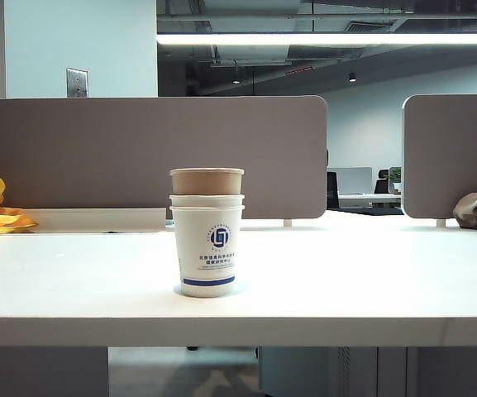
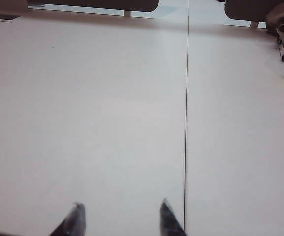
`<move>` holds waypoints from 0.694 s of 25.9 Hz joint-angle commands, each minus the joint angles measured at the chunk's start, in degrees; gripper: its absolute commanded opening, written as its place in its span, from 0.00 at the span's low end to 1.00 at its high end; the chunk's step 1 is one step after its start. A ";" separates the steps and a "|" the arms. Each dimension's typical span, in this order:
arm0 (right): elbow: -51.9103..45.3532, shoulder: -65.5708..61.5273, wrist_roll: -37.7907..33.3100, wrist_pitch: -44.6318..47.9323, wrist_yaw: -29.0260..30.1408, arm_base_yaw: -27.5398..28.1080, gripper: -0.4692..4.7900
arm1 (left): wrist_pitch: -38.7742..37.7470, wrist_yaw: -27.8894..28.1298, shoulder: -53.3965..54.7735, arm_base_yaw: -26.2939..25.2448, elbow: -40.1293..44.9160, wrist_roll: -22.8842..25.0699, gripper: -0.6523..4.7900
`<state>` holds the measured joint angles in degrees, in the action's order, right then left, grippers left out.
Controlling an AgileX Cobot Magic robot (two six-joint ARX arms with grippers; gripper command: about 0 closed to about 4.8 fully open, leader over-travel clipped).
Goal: Pick up all the paper cups on the table one by one and stack them together.
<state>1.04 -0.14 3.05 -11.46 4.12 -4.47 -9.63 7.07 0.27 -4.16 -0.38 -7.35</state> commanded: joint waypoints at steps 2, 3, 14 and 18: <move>-0.17 0.02 0.00 0.11 -1.22 0.00 0.47 | 1.01 -4.94 0.04 0.04 -0.07 7.13 0.37; -0.17 0.02 0.02 0.07 -1.79 0.00 0.47 | 1.03 -4.96 0.04 0.04 -0.07 9.01 0.37; -0.17 0.02 3.41 -0.09 -2.97 0.02 0.47 | 0.31 -8.98 0.04 0.04 -0.04 13.53 0.37; -0.17 0.02 3.41 -0.07 -2.93 -0.02 0.47 | 0.26 -9.81 0.04 0.04 -0.04 12.76 0.37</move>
<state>0.99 -0.14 6.33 -11.49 1.48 -4.47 -9.69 -2.42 0.27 -4.10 -0.36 5.69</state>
